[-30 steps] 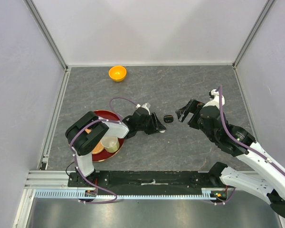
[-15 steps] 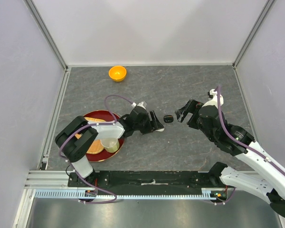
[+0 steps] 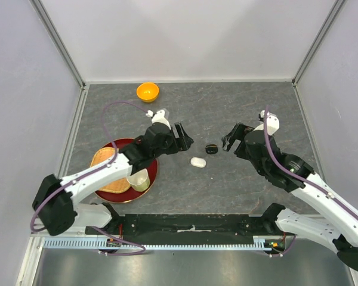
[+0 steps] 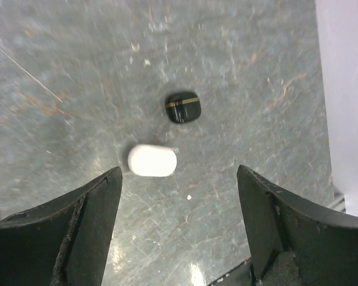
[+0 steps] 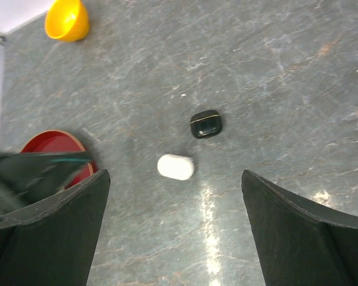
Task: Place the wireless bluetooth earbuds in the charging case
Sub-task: Reset both arms
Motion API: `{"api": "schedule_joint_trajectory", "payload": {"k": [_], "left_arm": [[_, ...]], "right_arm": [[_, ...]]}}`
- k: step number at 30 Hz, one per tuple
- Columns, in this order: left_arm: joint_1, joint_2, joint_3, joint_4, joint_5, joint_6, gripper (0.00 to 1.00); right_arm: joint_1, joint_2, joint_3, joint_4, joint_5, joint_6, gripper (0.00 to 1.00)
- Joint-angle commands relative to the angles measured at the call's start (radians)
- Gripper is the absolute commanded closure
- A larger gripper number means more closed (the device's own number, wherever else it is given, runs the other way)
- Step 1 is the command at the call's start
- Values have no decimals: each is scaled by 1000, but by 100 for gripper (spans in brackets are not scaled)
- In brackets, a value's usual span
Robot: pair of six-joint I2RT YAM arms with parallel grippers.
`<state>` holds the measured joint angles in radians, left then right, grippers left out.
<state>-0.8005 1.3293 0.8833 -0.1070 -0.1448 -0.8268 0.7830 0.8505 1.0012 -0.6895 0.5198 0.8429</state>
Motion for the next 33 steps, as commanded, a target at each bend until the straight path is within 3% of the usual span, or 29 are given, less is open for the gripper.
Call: {"api": "schedule_joint_trajectory", "payload": {"k": [1, 8, 11, 12, 14, 23, 26, 30, 32, 33], "left_arm": [[-2, -139, 54, -137, -188, 127, 16], [-2, -379, -35, -143, -269, 245, 9], [-3, -438, -15, -193, -254, 278, 8], [-2, -449, -9, -210, -259, 270, 8], [-3, -475, -6, -246, -285, 262, 8], [-2, -489, 6, -379, -447, 199, 8], [-2, -501, 8, -379, -481, 207, 7], [-2, -538, -9, -327, -484, 235, 7], [-3, -553, -23, -310, -510, 241, 7], [-3, -559, -27, -292, -524, 242, 7]], "right_arm": [[-30, 59, 11, 21, 91, -71, 2], [-160, 142, -25, 56, 40, -125, 2], [-380, 133, -103, 128, -207, -85, 2], [-512, 119, -137, 212, -374, -82, 2], [-597, 130, -203, 267, -417, -99, 2], [-656, 398, -151, 340, 4, -289, 2], [-651, 403, -287, 532, 156, -340, 2], [-552, 273, -574, 1004, 314, -448, 2], [-539, 283, -581, 1022, 354, -487, 2], [-527, 304, -596, 1109, 385, -522, 2]]}}
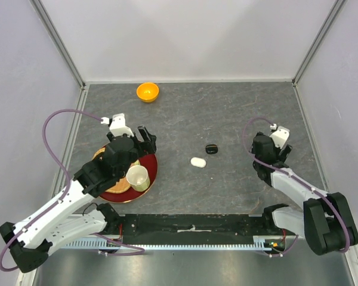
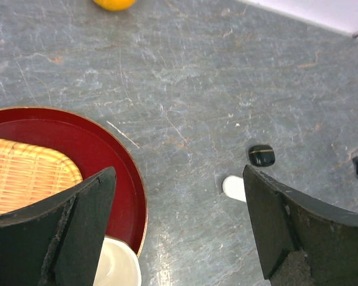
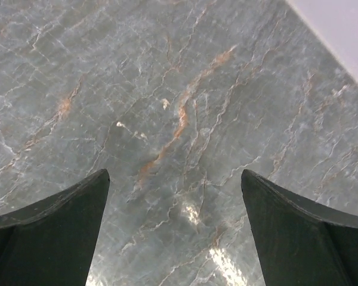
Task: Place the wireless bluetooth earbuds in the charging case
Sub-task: Reset both arms
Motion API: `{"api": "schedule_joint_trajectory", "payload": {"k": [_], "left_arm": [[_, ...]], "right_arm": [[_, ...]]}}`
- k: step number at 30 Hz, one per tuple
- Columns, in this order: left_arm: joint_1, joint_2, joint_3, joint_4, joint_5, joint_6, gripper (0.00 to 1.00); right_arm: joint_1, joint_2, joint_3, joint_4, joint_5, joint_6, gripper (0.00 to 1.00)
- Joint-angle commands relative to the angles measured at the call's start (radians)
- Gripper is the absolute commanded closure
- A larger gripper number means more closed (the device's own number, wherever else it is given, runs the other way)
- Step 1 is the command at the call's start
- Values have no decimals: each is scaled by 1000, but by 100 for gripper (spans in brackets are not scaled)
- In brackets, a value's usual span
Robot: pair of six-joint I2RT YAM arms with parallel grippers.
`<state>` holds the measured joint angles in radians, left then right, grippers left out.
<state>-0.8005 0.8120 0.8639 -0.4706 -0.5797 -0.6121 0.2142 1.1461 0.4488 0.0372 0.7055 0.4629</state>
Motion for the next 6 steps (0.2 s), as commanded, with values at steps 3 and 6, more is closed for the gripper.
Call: {"api": "schedule_joint_trajectory", "payload": {"k": [3, 6], "left_arm": [[-3, -53, -26, 101, -101, 72, 7], [-2, -47, -19, 98, -98, 98, 7]], "right_arm": [[59, 142, -64, 525, 291, -256, 2], [68, 218, -95, 669, 272, -334, 2]]}}
